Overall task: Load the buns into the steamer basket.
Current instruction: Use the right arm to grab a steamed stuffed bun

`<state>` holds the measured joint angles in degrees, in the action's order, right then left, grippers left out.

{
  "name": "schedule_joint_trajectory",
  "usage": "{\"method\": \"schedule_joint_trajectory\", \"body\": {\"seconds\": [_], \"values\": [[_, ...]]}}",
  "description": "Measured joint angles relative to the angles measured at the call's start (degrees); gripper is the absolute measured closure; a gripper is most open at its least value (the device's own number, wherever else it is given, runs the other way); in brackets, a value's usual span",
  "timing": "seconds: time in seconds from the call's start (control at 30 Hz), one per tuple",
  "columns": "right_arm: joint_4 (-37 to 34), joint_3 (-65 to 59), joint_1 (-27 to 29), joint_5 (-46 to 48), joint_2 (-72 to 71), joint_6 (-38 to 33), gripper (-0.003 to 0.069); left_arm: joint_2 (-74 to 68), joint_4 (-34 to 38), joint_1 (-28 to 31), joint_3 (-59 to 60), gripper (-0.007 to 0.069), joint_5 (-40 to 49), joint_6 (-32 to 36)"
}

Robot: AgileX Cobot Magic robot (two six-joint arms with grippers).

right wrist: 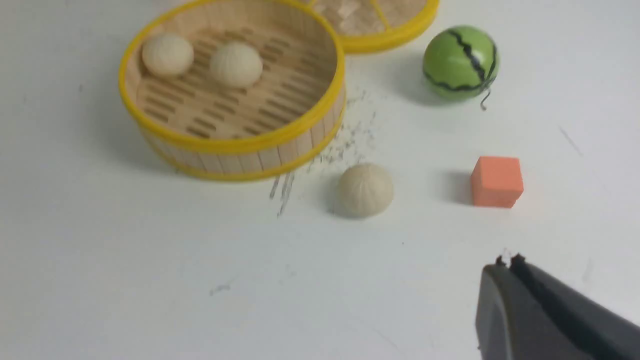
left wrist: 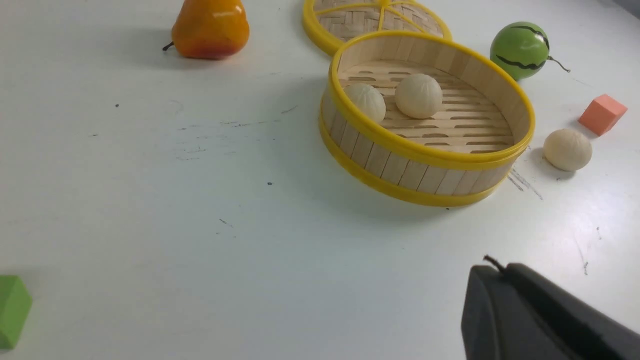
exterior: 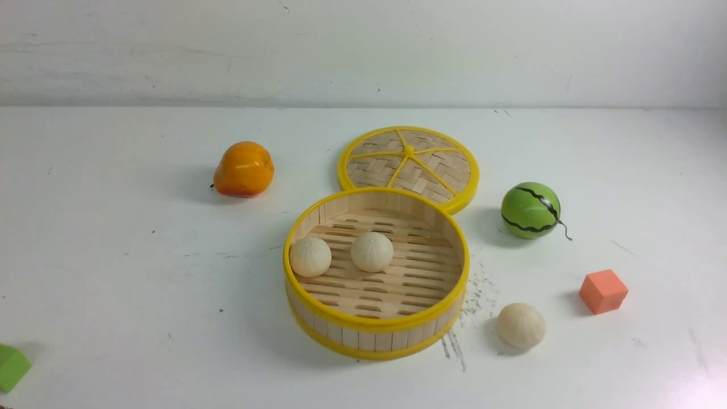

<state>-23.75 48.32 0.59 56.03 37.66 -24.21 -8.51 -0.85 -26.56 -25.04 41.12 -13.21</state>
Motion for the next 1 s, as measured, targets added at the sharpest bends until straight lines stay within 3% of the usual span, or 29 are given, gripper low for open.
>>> {"method": "schedule_joint_trajectory", "body": {"seconds": [0.2,0.47,0.53,0.7,0.73,0.83,0.9,1.0], "values": [[8.6,12.4,-9.2,7.8,22.3,-1.4,0.0673,0.0,0.2,0.0,0.0,0.0638,0.0,0.0],[21.2,19.0,-19.7,6.4,43.8,8.6,0.0635,0.0,0.3,0.0,0.0,0.0638,0.0,0.0],[22.5,21.0,-21.7,4.5,49.4,10.4,0.0582,0.0,0.3,0.0,0.0,0.0638,0.0,0.0],[20.4,25.5,-23.3,-2.0,61.7,14.3,0.0258,0.0,0.3,0.0,0.0,0.0638,0.0,0.0],[20.3,25.5,-23.3,-2.2,62.0,14.4,0.0258,0.0,0.3,0.0,0.0,0.0638,0.0,0.0],[20.0,25.8,-23.3,-5.7,66.5,14.9,0.0074,0.0,0.3,0.0,0.0,0.0638,0.3,0.0],[20.3,25.8,-23.3,-7.5,68.4,15.2,0.002,0.0,0.4,0.0,0.0,0.0638,0.7,0.0],[21.4,25.8,-23.3,-9.0,69.8,16.0,0.0024,0.0,0.4,0.0,0.0,0.0638,1.2,0.0]]}}
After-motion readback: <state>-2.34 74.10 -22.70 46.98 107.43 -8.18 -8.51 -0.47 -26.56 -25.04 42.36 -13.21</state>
